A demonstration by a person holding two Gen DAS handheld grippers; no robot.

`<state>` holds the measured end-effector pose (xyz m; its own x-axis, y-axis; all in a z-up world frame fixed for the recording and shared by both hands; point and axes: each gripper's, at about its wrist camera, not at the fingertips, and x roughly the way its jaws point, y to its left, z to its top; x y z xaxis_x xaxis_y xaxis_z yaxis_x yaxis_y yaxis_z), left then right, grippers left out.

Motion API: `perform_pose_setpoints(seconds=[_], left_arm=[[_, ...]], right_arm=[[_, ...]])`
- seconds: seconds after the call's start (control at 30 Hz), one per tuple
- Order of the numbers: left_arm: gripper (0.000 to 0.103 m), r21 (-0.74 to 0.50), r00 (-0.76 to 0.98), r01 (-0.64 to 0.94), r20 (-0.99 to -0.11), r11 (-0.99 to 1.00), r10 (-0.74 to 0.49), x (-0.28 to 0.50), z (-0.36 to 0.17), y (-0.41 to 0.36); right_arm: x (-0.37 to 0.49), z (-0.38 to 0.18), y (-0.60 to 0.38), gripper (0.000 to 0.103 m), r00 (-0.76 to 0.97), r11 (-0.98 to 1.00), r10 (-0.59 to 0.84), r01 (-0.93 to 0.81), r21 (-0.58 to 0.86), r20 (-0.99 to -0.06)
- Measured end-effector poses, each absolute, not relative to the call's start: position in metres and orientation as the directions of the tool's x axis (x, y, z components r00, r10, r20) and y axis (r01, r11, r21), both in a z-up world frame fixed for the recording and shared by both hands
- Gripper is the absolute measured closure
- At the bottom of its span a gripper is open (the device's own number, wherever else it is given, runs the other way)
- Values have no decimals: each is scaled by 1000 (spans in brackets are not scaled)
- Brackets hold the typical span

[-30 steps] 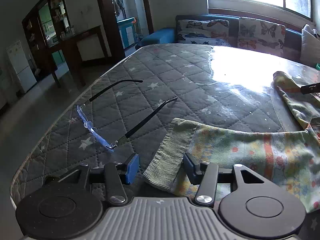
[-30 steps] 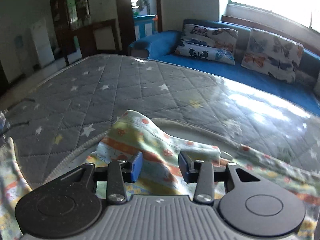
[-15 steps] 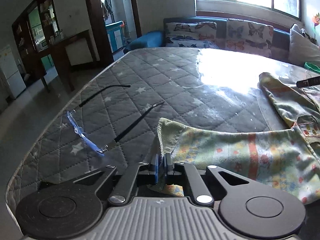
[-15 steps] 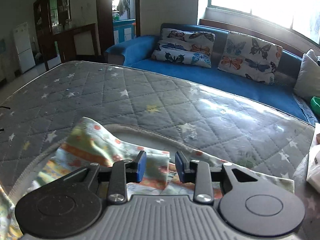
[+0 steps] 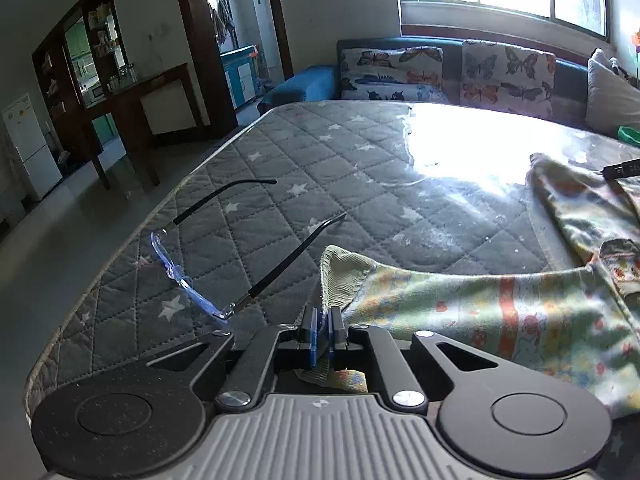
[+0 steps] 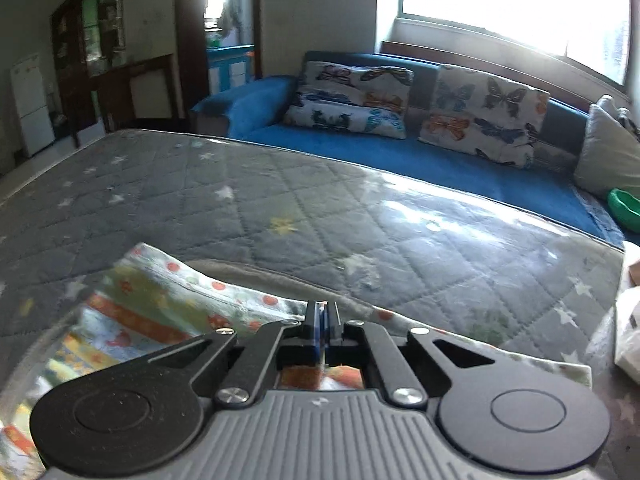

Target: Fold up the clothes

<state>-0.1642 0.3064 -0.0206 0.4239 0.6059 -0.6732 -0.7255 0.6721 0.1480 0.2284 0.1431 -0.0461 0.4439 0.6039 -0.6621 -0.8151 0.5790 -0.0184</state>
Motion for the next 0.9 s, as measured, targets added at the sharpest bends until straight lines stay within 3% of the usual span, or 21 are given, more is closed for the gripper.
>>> perform_pose_setpoints(seconds=[0.13, 0.9], left_arm=[[97, 155, 416, -726, -676, 670, 608, -163, -22, 305], [97, 149, 399, -747, -679, 648, 616, -181, -9, 304]], right_arm=[[230, -45, 142, 97, 431, 568, 621, -823, -3, -654], [178, -50, 190, 91, 289, 425, 704, -903, 59, -649]])
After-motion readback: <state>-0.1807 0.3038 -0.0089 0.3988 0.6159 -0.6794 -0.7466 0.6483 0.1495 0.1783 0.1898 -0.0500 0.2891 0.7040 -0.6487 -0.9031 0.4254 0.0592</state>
